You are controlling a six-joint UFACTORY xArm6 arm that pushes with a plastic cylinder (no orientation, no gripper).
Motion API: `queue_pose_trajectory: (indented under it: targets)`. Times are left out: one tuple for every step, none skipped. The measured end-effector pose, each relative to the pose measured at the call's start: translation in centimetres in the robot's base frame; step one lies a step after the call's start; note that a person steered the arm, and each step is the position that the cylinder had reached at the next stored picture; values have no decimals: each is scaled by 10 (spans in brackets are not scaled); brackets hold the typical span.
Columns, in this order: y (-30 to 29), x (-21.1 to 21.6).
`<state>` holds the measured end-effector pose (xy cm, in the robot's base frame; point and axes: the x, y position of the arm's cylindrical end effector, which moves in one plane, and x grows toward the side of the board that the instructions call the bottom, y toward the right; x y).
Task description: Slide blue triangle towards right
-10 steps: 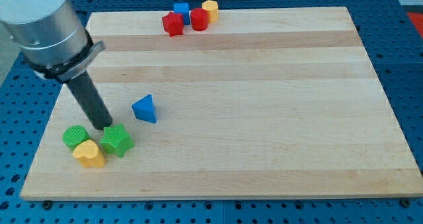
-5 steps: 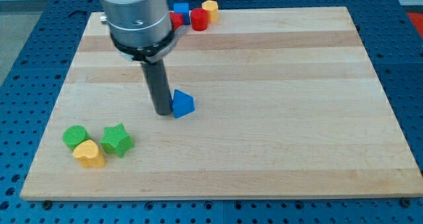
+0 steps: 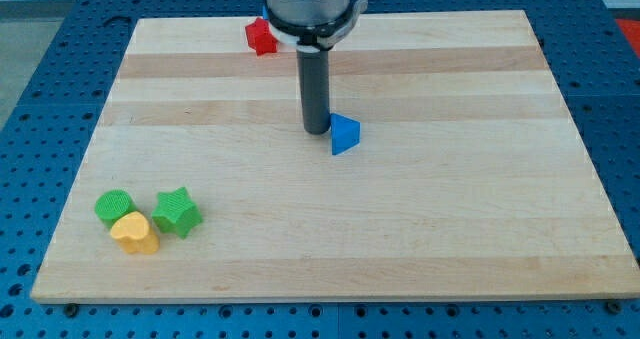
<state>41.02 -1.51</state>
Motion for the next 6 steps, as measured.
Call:
queue_pose_trajectory:
  targets:
    - [10,5]
    - [23,29]
    - [65,40]
    - [110,46]
    - [144,62]
    - [146,102]
